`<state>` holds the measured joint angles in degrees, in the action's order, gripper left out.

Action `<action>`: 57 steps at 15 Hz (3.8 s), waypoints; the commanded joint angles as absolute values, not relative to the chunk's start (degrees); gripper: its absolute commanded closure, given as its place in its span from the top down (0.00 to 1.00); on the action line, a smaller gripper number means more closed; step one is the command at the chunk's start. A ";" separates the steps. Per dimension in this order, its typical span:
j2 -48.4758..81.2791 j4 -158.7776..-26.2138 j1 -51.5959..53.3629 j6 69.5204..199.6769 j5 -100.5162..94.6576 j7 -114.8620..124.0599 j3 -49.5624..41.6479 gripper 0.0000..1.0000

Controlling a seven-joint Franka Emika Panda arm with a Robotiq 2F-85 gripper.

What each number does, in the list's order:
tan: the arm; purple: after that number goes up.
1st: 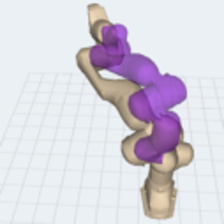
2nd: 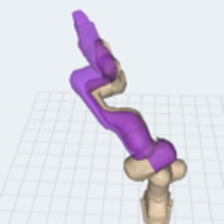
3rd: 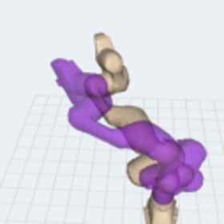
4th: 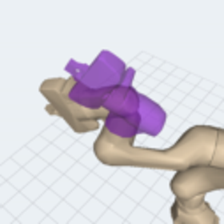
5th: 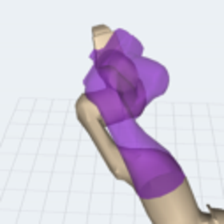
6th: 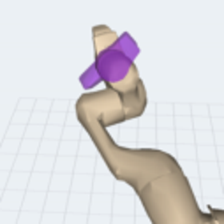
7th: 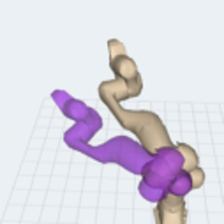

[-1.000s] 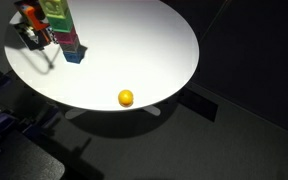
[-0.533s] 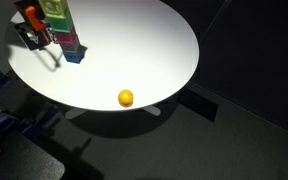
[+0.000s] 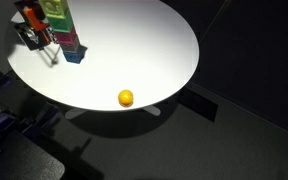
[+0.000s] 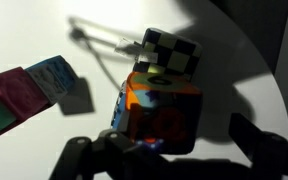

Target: Put the plush block on top of the orange block

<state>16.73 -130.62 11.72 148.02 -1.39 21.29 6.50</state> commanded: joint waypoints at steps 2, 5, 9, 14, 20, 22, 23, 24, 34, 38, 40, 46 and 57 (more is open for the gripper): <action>18.61 -128.38 13.88 146.24 -2.97 24.06 4.51 1.00; 19.05 -127.99 15.00 145.45 -4.25 25.44 3.24 1.00; 19.79 -127.03 16.03 143.39 -5.82 27.27 2.18 1.00; 20.74 -126.05 16.38 142.07 -6.28 27.50 2.17 1.00; 22.17 -125.05 16.57 142.82 -6.99 26.88 1.86 1.00; 22.79 -124.55 16.78 143.19 -7.66 26.85 1.64 1.00; 23.10 -124.31 16.87 143.36 -8.06 26.94 1.52 1.00; 23.54 -123.94 16.89 143.46 -8.45 26.68 1.49 1.00; 26.37 -121.76 16.78 142.38 -7.80 25.55 1.45 0.61; 24.73 -122.35 16.56 141.66 -7.54 25.42 1.53 0.45; 23.62 -122.81 16.47 141.04 -7.56 25.33 1.51 0.38; 19.50 -123.62 16.00 137.27 -7.26 25.11 2.10 0.23; 7.05 -125.11 13.99 129.35 -6.58 24.70 4.03 0.19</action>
